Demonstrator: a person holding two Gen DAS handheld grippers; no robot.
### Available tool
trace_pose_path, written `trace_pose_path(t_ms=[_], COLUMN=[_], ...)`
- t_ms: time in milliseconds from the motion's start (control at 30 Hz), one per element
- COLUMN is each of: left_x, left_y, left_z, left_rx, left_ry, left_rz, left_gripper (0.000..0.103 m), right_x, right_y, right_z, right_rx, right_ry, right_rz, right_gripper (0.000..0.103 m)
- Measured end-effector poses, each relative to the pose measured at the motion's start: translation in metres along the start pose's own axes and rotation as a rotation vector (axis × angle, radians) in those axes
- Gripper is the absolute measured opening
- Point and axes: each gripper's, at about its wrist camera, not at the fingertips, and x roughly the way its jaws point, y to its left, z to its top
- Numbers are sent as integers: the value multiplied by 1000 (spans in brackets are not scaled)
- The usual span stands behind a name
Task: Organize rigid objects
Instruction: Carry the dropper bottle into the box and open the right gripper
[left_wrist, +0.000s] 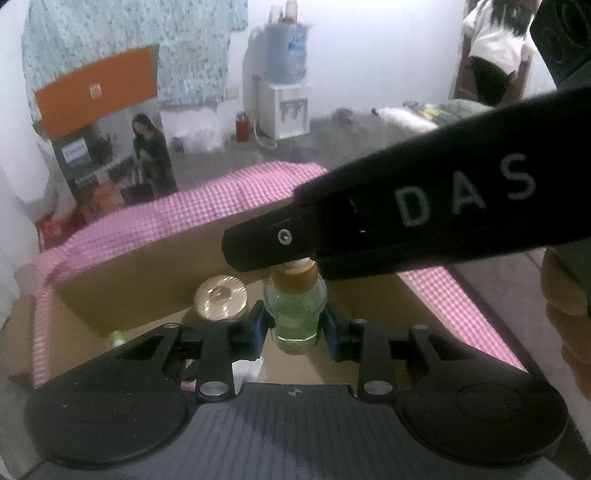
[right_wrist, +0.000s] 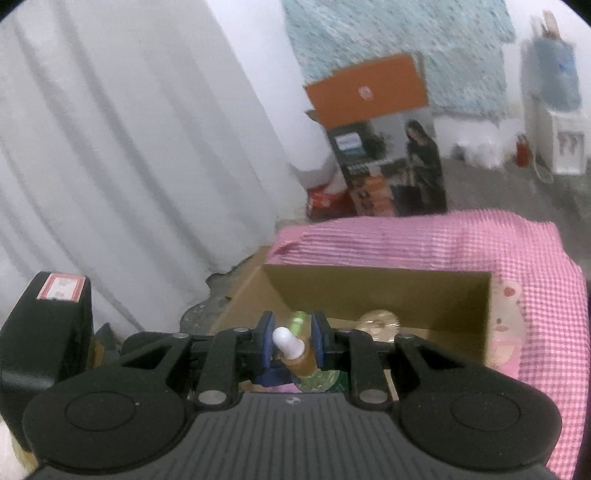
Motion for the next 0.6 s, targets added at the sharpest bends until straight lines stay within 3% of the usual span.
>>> trace_pose_path(t_ms=[267, 600], left_x=[68, 99], left_y=[11, 13], left_z=[23, 25], left_rx=[-60, -116], left_ry=[134, 237], left_rz=[-30, -44], left_gripper=[31, 31], right_x=[45, 66], right_y=[-68, -110], right_z=[13, 15], right_rx=[97, 146], right_ry=[76, 120], right_rz=[-44, -54], right_gripper=[23, 23])
